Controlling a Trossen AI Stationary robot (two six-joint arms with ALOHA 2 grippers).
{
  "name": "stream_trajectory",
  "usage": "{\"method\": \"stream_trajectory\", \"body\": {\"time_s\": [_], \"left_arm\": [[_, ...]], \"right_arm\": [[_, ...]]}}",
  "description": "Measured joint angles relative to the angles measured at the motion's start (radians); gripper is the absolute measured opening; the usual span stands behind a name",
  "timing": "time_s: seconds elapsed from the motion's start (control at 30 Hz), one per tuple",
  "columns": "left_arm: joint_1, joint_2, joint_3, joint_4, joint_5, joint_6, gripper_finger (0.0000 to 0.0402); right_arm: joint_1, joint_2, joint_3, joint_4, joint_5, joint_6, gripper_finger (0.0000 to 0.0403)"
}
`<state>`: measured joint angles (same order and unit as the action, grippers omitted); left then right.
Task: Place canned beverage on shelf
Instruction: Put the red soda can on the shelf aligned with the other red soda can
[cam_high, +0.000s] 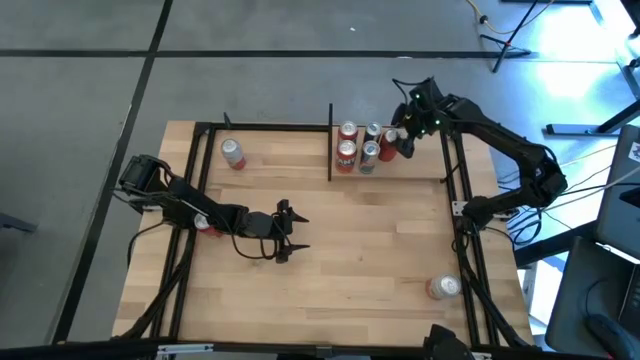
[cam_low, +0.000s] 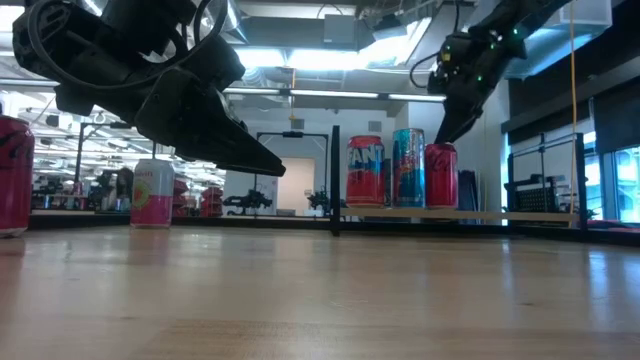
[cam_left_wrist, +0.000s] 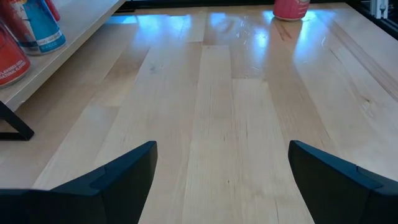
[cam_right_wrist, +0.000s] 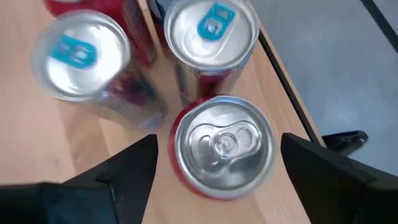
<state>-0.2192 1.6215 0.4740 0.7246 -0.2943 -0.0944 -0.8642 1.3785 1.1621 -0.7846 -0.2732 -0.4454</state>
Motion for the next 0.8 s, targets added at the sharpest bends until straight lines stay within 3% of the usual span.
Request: {"method": "stream_trajectory", "body": {"time_s": [0.23,0.47,0.63,0.8], "left_arm": [[0.0,0.0,0.0,0.0,0.0,0.0,0.0344],[0.003,-0.101,0.0,-0.089,0.0,0.051,0.0344],[0.046,-0.281,0.033,-0.344,-0.074,0.023,0.0344],[0.127,-0.449,0.106,-0.68,-0.114,-0.031,0.0344]], "right_arm": [[0.053,-0.011,0.181,-0.164,-0.007,0.1,0.0324],[0.268,-0.081,0.186,-0.153,-0.007,0.154,0.0324],[0.429,-0.087,0.186,-0.122,-0.001,0.179,0.0324],[0.544,-0.087,0.163,-0.041,0.078,0.191,0.0324]]}}
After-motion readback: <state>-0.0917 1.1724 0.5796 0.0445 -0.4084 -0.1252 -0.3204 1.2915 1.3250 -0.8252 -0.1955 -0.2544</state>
